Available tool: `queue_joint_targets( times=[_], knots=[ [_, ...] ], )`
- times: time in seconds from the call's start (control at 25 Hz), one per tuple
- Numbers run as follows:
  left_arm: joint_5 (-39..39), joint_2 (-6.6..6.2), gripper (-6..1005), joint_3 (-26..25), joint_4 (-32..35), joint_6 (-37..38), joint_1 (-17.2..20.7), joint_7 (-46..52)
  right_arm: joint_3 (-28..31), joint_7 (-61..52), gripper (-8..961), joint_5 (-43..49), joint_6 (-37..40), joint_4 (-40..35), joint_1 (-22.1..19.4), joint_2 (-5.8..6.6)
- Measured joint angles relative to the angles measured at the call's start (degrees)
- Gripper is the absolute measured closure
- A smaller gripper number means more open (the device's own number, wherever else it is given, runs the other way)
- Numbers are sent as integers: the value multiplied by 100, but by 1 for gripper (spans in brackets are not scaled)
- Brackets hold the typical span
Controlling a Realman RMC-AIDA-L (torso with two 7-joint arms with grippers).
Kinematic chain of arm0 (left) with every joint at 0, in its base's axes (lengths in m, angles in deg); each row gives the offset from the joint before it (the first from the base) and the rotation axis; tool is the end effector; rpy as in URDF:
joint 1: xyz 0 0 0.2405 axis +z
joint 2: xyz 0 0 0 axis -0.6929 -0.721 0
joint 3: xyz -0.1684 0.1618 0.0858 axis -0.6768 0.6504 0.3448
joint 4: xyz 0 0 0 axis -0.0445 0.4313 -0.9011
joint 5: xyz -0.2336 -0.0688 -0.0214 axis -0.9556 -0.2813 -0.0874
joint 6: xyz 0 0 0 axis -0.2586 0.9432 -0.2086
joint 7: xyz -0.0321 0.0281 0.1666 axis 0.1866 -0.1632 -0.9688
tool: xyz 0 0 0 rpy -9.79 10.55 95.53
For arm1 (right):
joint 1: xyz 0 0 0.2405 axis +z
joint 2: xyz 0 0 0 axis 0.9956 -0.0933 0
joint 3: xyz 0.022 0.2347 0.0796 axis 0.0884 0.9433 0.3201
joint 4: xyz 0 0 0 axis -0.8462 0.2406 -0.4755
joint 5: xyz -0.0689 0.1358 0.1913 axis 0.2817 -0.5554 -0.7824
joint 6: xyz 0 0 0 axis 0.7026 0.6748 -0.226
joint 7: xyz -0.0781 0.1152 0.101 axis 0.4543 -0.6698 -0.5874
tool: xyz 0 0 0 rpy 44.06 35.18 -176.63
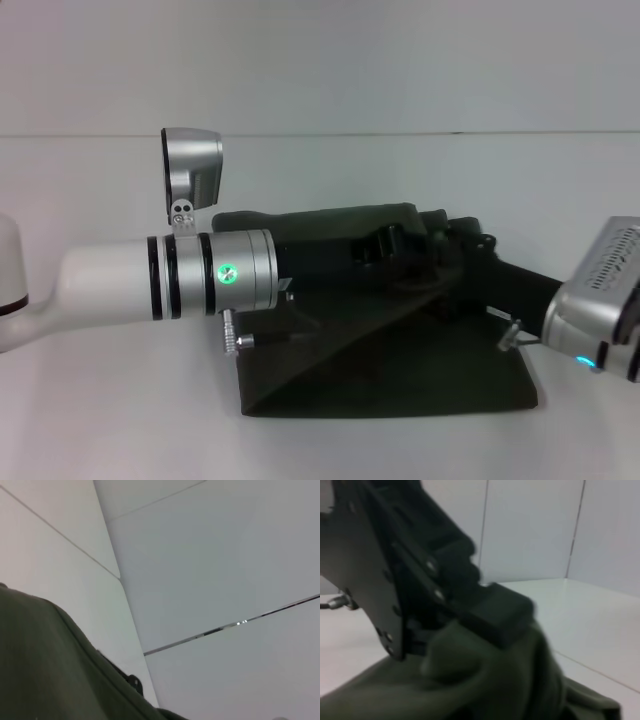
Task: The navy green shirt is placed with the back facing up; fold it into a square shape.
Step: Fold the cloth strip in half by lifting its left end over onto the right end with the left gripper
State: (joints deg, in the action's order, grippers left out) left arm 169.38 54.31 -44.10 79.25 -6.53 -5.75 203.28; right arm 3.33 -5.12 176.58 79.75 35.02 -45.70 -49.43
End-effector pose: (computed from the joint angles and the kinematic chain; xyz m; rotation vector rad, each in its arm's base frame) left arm -0.1576 0.3859 -0.1223 2.2132 1.7179 0.9135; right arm 0.2728 0.3878 -0.1136 -2.4380 0.2969 0.5818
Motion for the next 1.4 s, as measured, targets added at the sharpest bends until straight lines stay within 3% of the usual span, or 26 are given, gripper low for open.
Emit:
queue_joint_targets(
  times=[0.56,0.96,1.4],
  knots=[
    [31,4,951,97,35,299,56,-107,78,738,233,-1666,-580,515,325,-17],
    [10,52,953,413,-33,258,-17,-153,79,808,233,-1757,-464,524,236,12],
    [-115,58,953,416,-785,-429,-436,-534,102,811,234,-1764,-368,327,-55,43]
  ],
)
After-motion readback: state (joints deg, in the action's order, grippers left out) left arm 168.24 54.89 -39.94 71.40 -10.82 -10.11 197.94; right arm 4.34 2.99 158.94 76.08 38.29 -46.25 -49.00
